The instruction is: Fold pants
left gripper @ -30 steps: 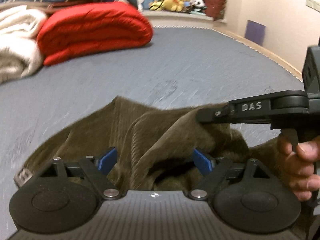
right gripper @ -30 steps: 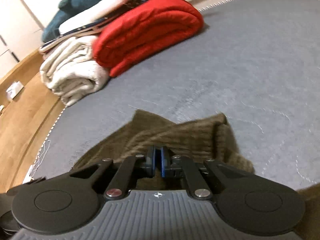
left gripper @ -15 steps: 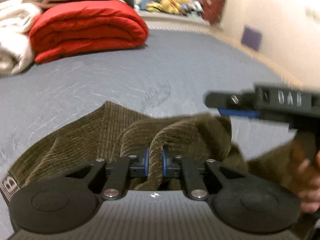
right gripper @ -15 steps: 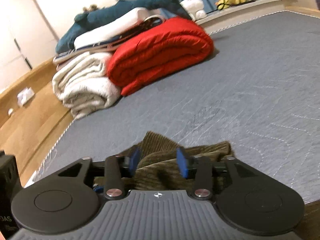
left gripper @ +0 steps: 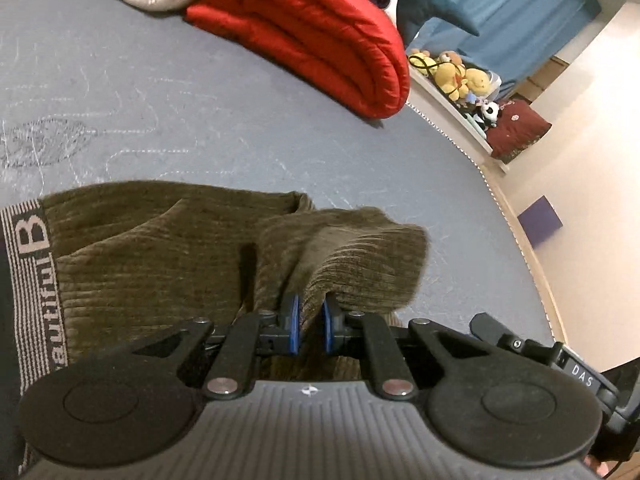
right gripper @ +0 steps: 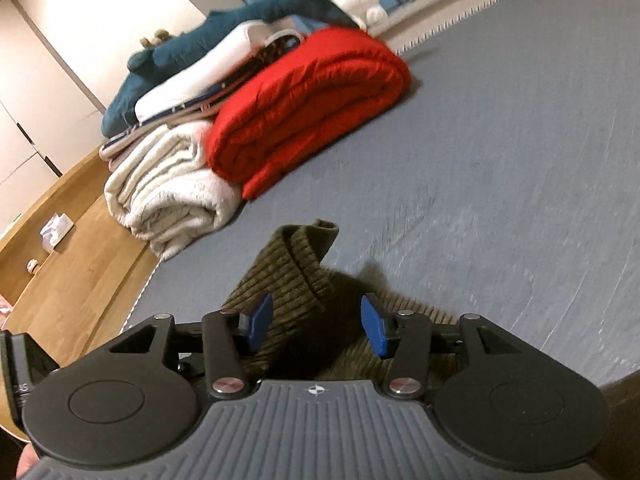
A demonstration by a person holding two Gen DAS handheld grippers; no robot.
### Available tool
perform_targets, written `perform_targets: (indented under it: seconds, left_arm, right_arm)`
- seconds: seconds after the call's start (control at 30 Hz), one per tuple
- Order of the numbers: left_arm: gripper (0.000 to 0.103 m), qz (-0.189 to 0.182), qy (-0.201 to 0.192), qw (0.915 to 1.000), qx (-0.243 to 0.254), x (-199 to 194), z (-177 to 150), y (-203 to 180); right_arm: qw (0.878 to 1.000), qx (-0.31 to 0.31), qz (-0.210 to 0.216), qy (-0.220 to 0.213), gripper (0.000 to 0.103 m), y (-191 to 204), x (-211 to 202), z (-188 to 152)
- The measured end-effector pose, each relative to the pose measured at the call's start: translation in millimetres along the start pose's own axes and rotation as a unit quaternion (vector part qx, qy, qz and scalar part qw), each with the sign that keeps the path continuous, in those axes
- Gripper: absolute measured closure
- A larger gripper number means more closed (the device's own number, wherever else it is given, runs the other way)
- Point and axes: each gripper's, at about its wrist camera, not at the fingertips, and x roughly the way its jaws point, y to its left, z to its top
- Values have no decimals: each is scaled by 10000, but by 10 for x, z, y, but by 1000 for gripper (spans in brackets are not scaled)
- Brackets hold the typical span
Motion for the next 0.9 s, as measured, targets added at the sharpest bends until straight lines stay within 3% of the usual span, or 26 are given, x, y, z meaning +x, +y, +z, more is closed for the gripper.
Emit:
perform_targets:
  seconds: [0.1, 0.17, 0.33, 0.4, 0.5, 0.6, 0.67, 0.73, 0.9]
  left_arm:
    - [91, -200, 19, 9996, -185, -26, 11, 61]
    - [91, -525, 69, 9976, -443, -42, 9, 122]
    - [91, -1670, 276, 9809, -958, -83, 22, 135]
    - [91, -1942, 346, 9759, -934, -83, 8, 86]
    - [91, -1964, 419, 9769, -736, -61, -36, -18]
    - [91, -2033, 460, 9742, -867, -25, -43, -5]
    - [91, -2091, 533, 9724, -887, -8, -38, -5]
    - [91, -2198, 659, 9698, -826, 10, -48, -32]
    - [91, -2299, 841, 9685, -462, 35, -84, -148]
  right_arm:
    - [9996, 83, 135, 235, 47, -18, 73, -38]
    - [9991, 142, 200, 348, 44, -21, 107, -70]
    - [9952, 443, 502, 708, 41, -52, 219, -164]
    - [9920, 599, 761, 805, 40, -64, 237, -183]
    - [9879, 764, 1041, 858, 31, -54, 258, -231]
    - [9837, 1009, 1206, 874, 31, -78, 281, -247]
    - [9790, 1235, 1356, 886, 33, -128, 301, -255]
    - [9737, 1445, 1543, 846, 42, -179, 301, -247]
    - [9691, 1745, 1624, 626, 43, -249, 275, -201]
